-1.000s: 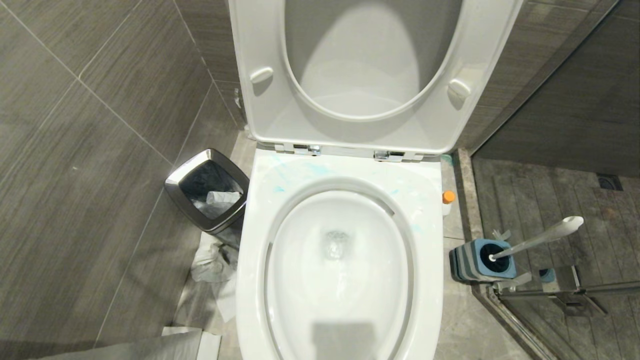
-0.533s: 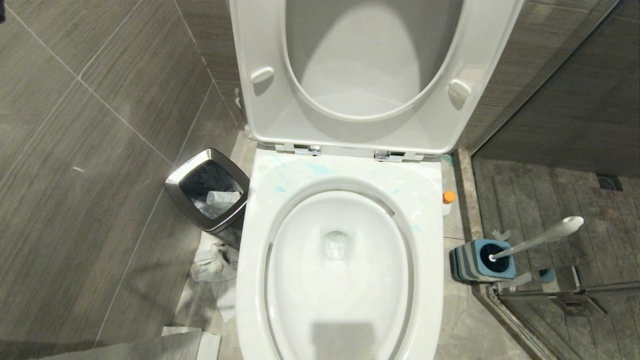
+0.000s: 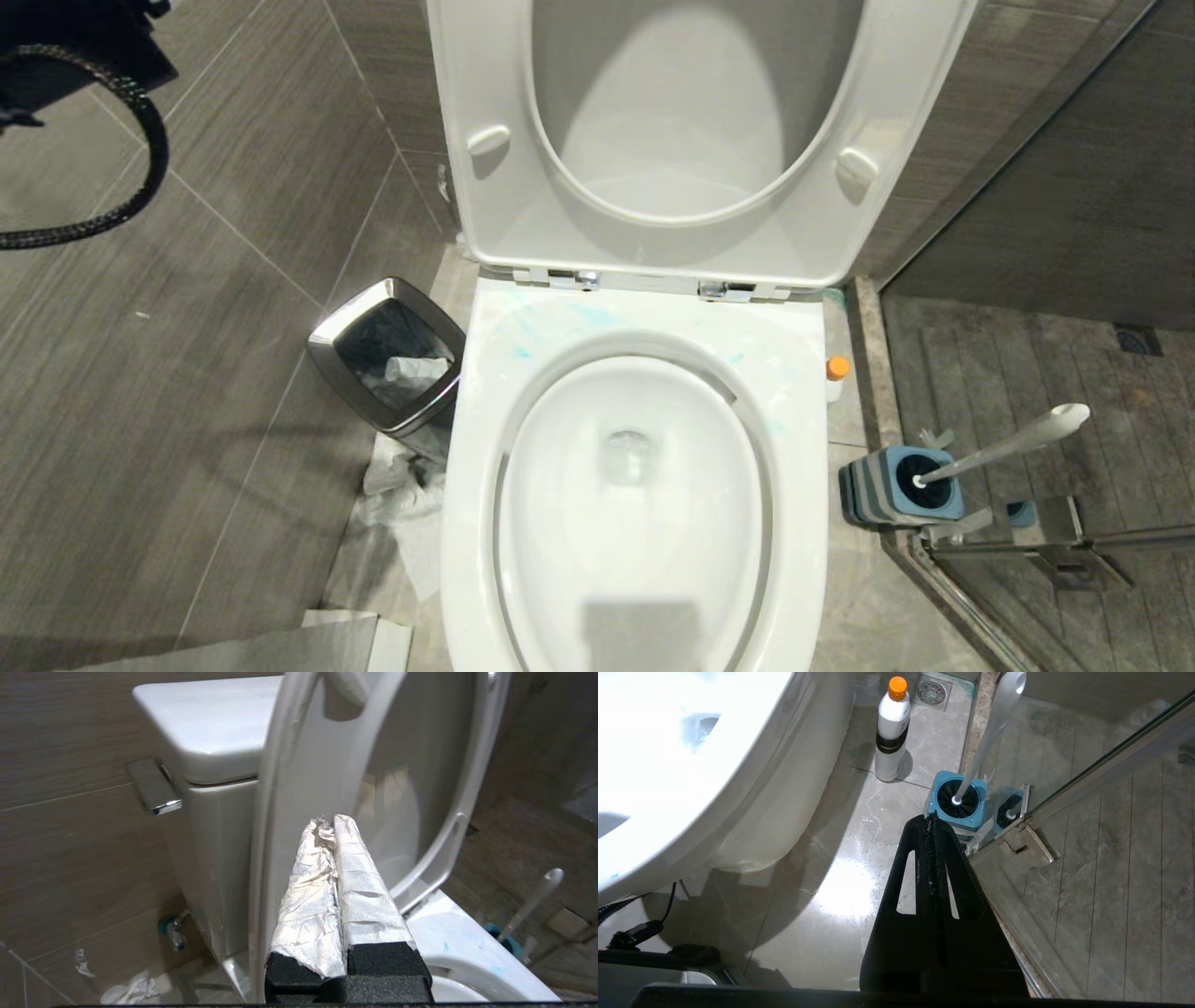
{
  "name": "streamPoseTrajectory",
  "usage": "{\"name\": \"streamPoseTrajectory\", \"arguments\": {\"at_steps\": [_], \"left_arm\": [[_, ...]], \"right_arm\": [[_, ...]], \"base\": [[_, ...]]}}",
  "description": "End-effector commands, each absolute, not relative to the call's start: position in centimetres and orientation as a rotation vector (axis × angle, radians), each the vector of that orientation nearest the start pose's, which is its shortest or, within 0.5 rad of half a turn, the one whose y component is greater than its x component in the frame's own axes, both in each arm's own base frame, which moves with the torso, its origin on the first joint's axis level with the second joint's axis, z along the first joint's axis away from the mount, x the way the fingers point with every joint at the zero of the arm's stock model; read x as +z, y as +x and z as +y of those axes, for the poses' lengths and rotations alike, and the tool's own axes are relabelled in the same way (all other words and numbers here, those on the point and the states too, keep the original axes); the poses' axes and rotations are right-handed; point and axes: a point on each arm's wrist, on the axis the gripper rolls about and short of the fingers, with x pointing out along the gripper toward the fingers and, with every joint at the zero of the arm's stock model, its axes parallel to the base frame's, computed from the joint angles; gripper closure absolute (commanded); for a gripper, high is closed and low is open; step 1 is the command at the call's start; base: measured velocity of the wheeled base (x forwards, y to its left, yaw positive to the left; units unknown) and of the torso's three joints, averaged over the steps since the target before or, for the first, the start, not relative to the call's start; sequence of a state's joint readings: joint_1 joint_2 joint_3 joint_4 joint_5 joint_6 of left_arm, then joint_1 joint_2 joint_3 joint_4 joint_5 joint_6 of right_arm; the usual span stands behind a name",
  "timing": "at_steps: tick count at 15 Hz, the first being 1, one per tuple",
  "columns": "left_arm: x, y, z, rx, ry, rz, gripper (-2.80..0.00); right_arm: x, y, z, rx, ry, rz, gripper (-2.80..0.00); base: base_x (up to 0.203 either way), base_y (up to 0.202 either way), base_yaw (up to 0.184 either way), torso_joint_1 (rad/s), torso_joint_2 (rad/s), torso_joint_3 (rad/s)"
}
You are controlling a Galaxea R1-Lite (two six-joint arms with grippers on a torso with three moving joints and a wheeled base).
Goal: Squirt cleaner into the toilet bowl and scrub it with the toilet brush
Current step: Close the toilet lid
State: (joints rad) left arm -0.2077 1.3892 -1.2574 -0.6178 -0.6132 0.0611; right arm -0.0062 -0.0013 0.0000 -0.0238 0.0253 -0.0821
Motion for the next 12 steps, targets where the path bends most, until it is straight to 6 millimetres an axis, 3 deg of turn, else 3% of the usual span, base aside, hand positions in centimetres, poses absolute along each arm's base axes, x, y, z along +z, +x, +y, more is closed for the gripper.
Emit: {"name": "streamPoseTrajectory", "arguments": {"at_steps": [1,3,7,9,12], "left_arm": [[37.8,24.3,-6.1,-0.787,0.147,-0.473,0.0],[37.7,25.4,-6.3,-0.786,0.148,-0.485,0.0],[40.4,25.4,-5.2,-0.742,0.128,-0.642,0.0],[40.6,25.6,-4.0,-0.682,0.105,-0.671,0.0],[39.6,27.8,-3.8,-0.666,0.024,-0.683,0.0]], "right_arm": [[7.5,-2.2,0.1,0.019,-0.083,-0.015,0.0],[7.5,-2.2,0.1,0.019,-0.083,-0.015,0.0],[7.5,-2.2,0.1,0.019,-0.083,-0.015,0.0],[7.5,-2.2,0.1,0.019,-0.083,-0.015,0.0],[7.5,-2.2,0.1,0.019,-0.083,-0.015,0.0]], "base": [[0.0,0.0,0.0,0.0,0.0,0.0],[0.0,0.0,0.0,0.0,0.0,0.0],[0.0,0.0,0.0,0.0,0.0,0.0],[0.0,0.0,0.0,0.0,0.0,0.0],[0.0,0.0,0.0,0.0,0.0,0.0]]}}
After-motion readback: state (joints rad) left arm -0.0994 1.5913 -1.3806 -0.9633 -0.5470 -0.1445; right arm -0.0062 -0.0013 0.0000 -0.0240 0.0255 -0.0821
